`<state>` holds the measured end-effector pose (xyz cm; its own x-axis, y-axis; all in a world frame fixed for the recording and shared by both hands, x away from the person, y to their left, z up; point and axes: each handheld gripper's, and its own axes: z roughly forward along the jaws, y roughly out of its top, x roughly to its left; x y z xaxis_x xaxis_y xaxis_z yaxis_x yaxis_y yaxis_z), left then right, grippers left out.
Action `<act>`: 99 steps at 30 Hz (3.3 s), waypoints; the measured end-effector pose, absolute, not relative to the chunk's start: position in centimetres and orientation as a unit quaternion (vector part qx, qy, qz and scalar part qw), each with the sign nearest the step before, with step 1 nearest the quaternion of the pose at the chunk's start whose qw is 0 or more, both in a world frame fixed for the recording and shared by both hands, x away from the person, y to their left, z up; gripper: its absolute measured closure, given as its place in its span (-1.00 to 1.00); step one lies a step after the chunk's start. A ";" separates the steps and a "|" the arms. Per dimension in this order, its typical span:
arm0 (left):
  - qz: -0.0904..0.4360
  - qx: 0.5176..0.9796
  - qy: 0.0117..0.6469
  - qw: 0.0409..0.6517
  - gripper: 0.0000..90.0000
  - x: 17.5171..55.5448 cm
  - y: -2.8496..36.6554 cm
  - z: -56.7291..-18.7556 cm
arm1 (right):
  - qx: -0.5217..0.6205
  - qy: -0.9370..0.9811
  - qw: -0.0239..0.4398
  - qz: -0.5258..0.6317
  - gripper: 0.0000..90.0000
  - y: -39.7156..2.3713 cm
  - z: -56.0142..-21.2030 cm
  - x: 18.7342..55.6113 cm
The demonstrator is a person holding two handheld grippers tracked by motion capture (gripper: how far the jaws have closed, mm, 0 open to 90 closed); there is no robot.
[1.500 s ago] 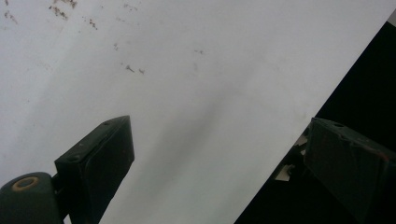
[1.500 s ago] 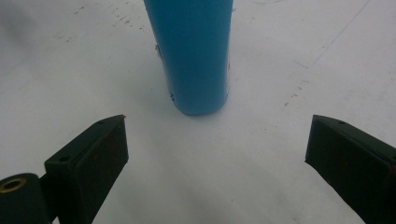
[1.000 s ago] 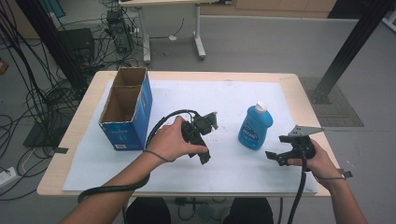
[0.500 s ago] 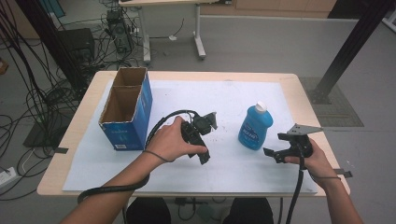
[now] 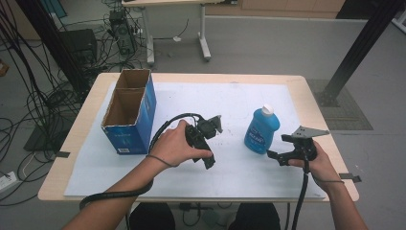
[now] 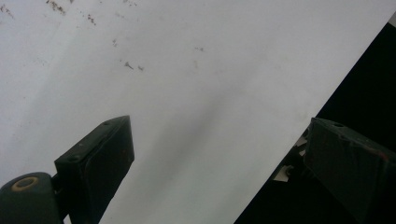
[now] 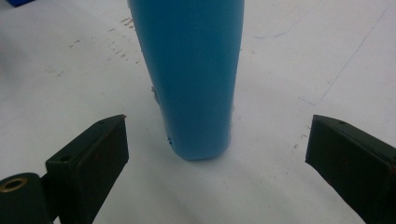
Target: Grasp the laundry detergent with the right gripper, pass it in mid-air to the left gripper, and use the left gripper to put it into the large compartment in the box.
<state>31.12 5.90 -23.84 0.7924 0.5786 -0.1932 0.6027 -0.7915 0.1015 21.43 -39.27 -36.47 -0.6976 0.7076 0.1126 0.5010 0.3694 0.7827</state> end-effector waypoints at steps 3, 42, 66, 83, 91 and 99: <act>-0.076 0.944 0.313 0.079 -0.80 31.1 5.9 -23.8 | 0.366 0.817 0.125 0.427 -0.88 -39.2 -36.7 21.5; -0.083 0.941 0.316 0.084 -0.81 31.6 6.2 -24.1 | 0.339 0.809 0.141 0.459 -0.88 -37.9 -38.1 22.3; -0.082 0.940 0.319 0.086 -0.81 31.7 6.3 -24.0 | 0.337 0.801 0.143 0.474 -0.87 -37.2 -39.4 22.7; -0.087 0.939 0.321 0.089 -0.81 31.8 6.5 -24.1 | 0.343 0.792 0.145 0.484 -0.86 -36.9 -40.2 22.8; -0.089 0.939 0.322 0.088 -0.80 31.7 6.5 -24.3 | 0.345 0.787 0.149 0.489 -0.86 -36.9 -40.8 22.7; -0.090 0.938 0.323 0.087 -0.80 31.8 6.6 -24.5 | 0.348 0.782 0.149 0.496 -0.85 -36.7 -41.3 22.7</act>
